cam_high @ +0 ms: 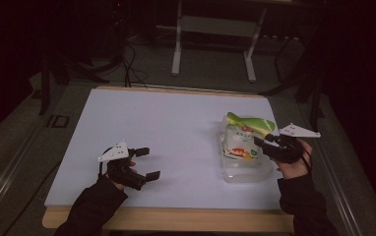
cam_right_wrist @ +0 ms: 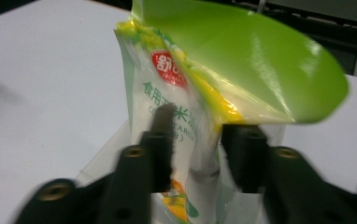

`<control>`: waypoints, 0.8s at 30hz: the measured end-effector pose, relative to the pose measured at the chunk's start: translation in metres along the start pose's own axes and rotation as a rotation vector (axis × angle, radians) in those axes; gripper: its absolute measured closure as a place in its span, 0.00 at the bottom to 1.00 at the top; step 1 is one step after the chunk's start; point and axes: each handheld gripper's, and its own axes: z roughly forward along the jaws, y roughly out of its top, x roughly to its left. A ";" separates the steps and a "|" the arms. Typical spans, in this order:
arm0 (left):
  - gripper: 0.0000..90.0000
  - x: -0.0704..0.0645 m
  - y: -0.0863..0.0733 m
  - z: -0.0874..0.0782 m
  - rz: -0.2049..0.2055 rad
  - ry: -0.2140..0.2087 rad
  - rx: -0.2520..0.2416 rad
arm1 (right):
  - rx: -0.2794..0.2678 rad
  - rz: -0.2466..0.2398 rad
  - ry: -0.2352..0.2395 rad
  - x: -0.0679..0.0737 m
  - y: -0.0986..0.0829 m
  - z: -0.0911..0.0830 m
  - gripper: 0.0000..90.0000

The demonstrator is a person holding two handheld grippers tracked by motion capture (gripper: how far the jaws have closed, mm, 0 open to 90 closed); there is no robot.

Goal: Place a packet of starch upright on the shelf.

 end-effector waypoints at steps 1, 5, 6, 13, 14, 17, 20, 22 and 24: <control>0.00 0.000 0.000 0.000 0.001 -0.001 0.002 | 0.000 0.000 0.000 0.000 0.000 0.000 0.57; 0.00 -0.001 0.000 0.001 0.006 -0.003 0.005 | -0.013 0.002 -0.009 0.003 -0.001 -0.008 0.44; 0.00 0.000 0.000 0.000 0.007 0.000 0.009 | -0.031 0.014 -0.013 0.007 -0.001 -0.015 0.32; 0.00 0.001 -0.002 0.001 0.000 0.004 0.014 | -0.111 0.002 0.024 0.020 0.009 -0.036 0.17; 0.00 0.000 -0.002 0.001 -0.001 0.002 0.015 | -0.122 0.001 0.032 0.022 0.010 -0.038 0.16; 0.00 -0.001 -0.002 0.001 0.010 0.003 0.024 | -0.143 -0.004 0.061 0.031 0.011 -0.037 0.15; 0.00 -0.002 -0.004 0.001 0.027 0.006 0.033 | -0.144 0.003 0.090 0.038 0.007 -0.032 0.15; 0.00 -0.003 -0.004 0.001 0.032 0.005 0.037 | -0.150 0.017 0.108 0.041 0.005 -0.029 0.15; 0.00 -0.003 -0.005 0.001 0.035 0.003 0.038 | -0.161 0.027 0.128 0.044 0.002 -0.026 0.15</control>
